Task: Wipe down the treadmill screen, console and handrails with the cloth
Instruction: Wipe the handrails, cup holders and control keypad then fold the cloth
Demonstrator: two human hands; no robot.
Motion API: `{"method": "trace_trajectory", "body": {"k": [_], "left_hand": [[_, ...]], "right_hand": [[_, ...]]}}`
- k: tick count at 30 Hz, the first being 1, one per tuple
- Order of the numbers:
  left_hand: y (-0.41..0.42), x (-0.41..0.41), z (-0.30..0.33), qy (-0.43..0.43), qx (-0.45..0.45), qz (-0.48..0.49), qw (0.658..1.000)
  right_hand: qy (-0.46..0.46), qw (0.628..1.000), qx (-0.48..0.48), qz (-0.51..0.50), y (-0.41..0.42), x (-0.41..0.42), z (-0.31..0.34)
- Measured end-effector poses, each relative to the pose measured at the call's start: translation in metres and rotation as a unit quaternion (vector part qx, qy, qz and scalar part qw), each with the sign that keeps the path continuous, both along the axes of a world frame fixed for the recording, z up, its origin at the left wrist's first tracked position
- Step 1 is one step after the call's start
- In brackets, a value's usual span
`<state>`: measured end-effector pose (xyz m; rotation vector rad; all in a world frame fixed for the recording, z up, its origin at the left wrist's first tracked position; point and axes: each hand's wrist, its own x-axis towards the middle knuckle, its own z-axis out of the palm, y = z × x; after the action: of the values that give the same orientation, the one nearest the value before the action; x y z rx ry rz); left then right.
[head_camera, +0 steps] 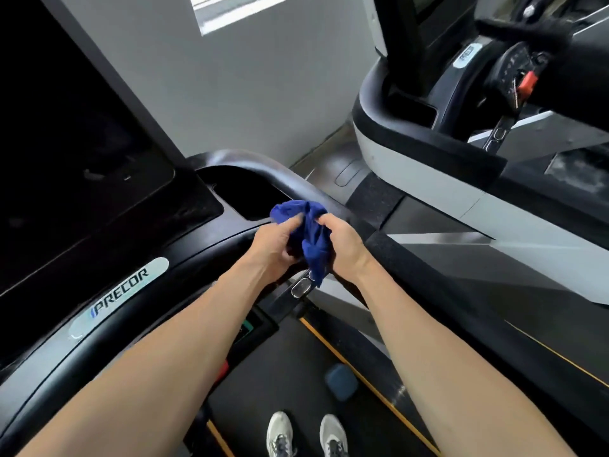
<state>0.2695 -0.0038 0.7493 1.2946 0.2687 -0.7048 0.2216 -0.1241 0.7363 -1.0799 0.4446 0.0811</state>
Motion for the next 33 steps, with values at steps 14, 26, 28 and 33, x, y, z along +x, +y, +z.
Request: {"method": "trace_trajectory", "body": {"k": [14,26,28,33], "left_hand": [[0.045,0.013,0.022,-0.310,0.154,-0.062,0.936],[0.031,0.017,0.013,-0.174,0.128,-0.010,0.976],[0.027,0.013,0.012,-0.132,0.081,-0.007,0.988],[0.011,0.006,0.004,-0.129,0.146,-0.025,0.981]], "right_hand": [[0.126,0.971,-0.198,-0.040,-0.022,0.021,0.012],[0.019,0.940,-0.304,0.151,-0.021,0.002,0.033],[-0.004,0.934,-0.338,0.119,-0.031,0.003,0.031],[-0.033,0.908,-0.417,-0.024,-0.062,0.007,0.035]]}}
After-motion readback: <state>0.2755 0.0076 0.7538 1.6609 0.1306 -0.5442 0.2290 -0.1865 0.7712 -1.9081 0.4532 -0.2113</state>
